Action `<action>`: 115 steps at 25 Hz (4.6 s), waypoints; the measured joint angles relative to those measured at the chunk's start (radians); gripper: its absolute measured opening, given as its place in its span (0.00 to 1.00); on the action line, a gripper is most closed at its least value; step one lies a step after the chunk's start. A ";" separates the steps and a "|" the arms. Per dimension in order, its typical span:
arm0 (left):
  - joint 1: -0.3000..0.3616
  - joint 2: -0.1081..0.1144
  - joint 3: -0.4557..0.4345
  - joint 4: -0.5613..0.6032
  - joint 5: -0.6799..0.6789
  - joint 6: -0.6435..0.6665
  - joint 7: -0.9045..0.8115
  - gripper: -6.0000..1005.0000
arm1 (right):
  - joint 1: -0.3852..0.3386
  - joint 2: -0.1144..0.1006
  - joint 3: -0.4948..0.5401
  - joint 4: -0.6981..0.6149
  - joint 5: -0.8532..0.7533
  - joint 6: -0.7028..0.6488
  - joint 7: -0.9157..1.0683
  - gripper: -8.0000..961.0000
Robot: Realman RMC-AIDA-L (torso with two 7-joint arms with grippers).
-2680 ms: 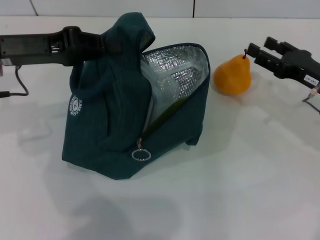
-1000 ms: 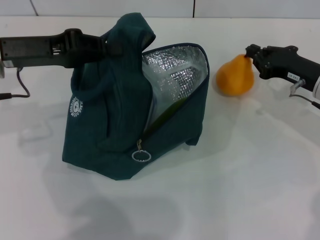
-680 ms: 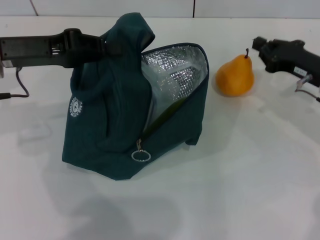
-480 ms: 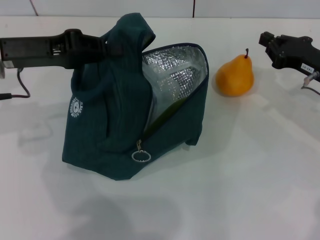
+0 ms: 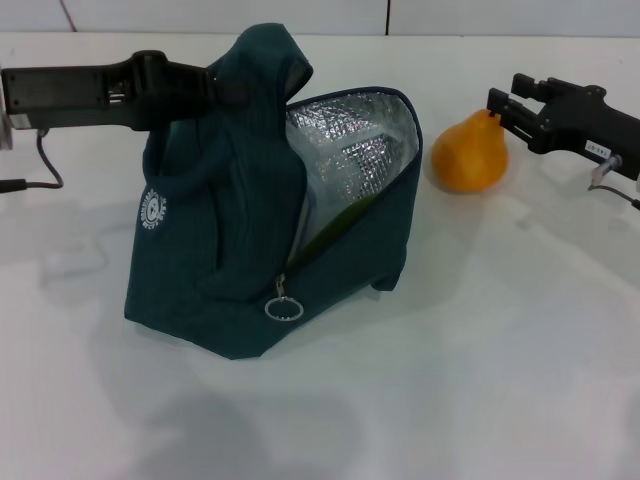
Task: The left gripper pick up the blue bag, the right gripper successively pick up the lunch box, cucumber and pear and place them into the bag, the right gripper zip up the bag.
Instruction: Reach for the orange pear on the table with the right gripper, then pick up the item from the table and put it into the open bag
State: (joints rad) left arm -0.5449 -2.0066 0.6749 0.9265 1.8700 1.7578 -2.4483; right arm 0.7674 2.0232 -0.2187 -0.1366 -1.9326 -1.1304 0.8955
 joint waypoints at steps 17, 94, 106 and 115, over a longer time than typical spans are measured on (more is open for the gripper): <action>0.000 -0.002 0.002 0.000 0.000 0.001 0.000 0.11 | 0.019 0.005 0.004 0.055 0.002 0.058 -0.082 0.75; 0.008 0.006 -0.015 -0.039 -0.005 0.000 0.014 0.12 | 0.228 0.005 -0.172 0.344 0.101 -0.332 0.249 0.04; 0.007 0.006 -0.015 -0.040 -0.005 0.000 0.014 0.12 | 0.228 0.005 -0.171 0.345 0.092 -0.342 0.256 0.07; 0.007 0.006 -0.015 -0.038 -0.005 0.002 0.014 0.12 | 0.205 0.005 -0.168 0.333 0.098 -0.384 0.281 0.17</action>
State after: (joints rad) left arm -0.5375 -2.0002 0.6595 0.8887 1.8651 1.7595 -2.4344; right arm 0.9723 2.0278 -0.3867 0.1962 -1.8343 -1.5144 1.1764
